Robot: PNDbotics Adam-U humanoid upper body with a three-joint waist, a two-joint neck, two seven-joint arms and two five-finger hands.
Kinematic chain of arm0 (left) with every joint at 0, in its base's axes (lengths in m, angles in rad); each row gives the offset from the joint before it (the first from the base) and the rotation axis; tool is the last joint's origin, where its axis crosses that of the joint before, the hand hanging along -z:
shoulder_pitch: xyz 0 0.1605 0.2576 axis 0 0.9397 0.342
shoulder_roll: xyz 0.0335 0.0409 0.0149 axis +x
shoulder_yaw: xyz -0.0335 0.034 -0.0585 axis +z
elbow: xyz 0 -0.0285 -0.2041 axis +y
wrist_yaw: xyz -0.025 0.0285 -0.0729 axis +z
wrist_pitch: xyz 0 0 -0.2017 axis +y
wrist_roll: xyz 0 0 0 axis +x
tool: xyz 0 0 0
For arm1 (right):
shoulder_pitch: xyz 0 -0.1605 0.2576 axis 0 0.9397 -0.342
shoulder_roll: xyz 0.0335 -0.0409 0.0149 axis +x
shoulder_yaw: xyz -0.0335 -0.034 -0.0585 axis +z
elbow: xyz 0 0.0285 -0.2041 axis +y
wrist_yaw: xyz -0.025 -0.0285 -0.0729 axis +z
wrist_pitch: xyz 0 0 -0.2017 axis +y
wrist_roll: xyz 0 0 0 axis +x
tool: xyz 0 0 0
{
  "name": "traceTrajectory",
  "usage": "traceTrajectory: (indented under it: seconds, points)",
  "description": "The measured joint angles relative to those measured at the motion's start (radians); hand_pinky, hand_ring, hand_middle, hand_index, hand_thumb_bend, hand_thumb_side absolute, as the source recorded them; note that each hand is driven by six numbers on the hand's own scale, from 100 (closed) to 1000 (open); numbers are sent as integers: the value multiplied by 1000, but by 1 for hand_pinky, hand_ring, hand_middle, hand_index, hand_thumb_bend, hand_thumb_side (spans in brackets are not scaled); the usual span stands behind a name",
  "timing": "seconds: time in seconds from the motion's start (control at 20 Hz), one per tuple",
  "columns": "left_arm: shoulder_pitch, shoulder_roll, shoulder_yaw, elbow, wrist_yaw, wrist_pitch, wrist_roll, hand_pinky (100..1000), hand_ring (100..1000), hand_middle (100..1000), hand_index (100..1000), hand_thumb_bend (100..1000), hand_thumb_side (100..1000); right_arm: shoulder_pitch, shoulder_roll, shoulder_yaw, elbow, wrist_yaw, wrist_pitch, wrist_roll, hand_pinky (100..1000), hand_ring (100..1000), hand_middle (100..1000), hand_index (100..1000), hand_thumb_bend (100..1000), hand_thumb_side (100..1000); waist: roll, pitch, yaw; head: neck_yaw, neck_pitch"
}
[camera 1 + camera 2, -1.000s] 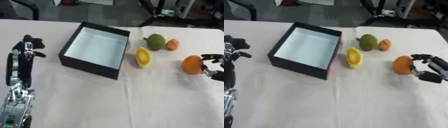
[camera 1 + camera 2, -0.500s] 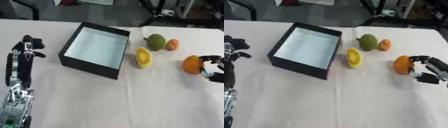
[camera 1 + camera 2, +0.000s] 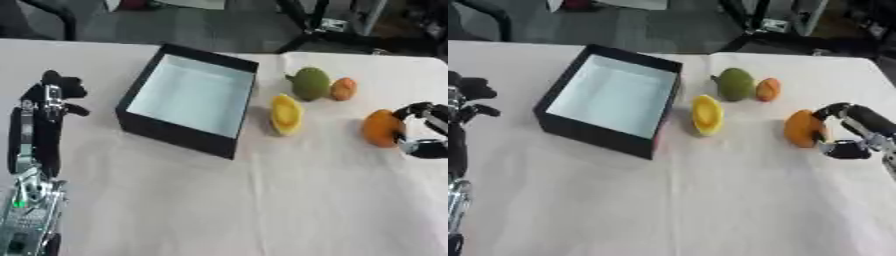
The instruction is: Pick up objects on the table and place them in the box.
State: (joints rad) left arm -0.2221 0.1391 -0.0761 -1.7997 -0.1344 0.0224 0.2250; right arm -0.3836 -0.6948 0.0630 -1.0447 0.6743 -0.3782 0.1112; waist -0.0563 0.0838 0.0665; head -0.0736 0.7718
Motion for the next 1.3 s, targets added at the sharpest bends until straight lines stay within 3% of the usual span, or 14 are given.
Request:
traceTrajectory:
  seconds: [0.2, 0.25, 0.3, 0.6, 0.8, 1.05, 1.1, 1.15, 1.3]
  points:
    - [0, 0, -2, 0, 3, 0, -1, 474, 616, 521, 628, 100, 856, -18, 6, 3, 11, 20, 6, -47, 775, 761, 359, 514, 100, 195, 0, 0, 2, -5, 0]
    - [-1, 0, -3, 0, 3, -1, -1, 474, 616, 521, 628, 100, 856, -21, 7, 5, 12, 23, 7, -61, 766, 746, 319, 463, 100, 255, 0, 0, 2, -6, 0]
    - [-1, 0, -4, 0, 3, -1, -2, 474, 616, 522, 628, 100, 856, -22, 8, 5, 12, 26, 8, -76, 762, 740, 299, 444, 100, 187, 0, 0, 3, -7, 0]
    - [-6, -1, -6, 0, 3, -1, -4, 474, 616, 521, 628, 100, 856, -30, 13, 5, 13, 29, 15, -173, 721, 672, 170, 288, 100, 167, 1, 0, 6, -8, 0]
    - [-6, -1, -6, 0, 3, -1, -4, 474, 616, 522, 628, 100, 856, -30, 13, 6, 6, 10, 17, -229, 715, 664, 151, 270, 100, 174, 4, 0, 6, -8, 0]
    - [-7, -1, -6, 0, 3, -2, -5, 474, 616, 522, 628, 100, 855, -54, 2, 11, -67, -58, 13, -233, 713, 677, 145, 267, 100, 194, 4, 0, 7, -8, 0]
    - [-8, -1, -6, 0, 3, -2, -5, 474, 616, 522, 628, 100, 847, -65, -5, 11, -85, -75, 14, -228, 712, 679, 145, 265, 100, 466, 4, 0, 9, -8, 0]
    - [-8, -3, -6, 0, 3, -2, -6, 474, 616, 522, 628, 100, 854, -77, -13, 11, -104, -92, 15, -224, 712, 680, 142, 265, 100, 204, 4, 0, 10, -8, 0]
    - [-14, -9, -7, 0, 3, -1, -8, 474, 616, 522, 628, 100, 854, -132, -36, 8, -160, -143, 19, -211, 712, 681, 142, 265, 100, 196, 6, 1, 21, -14, 0]
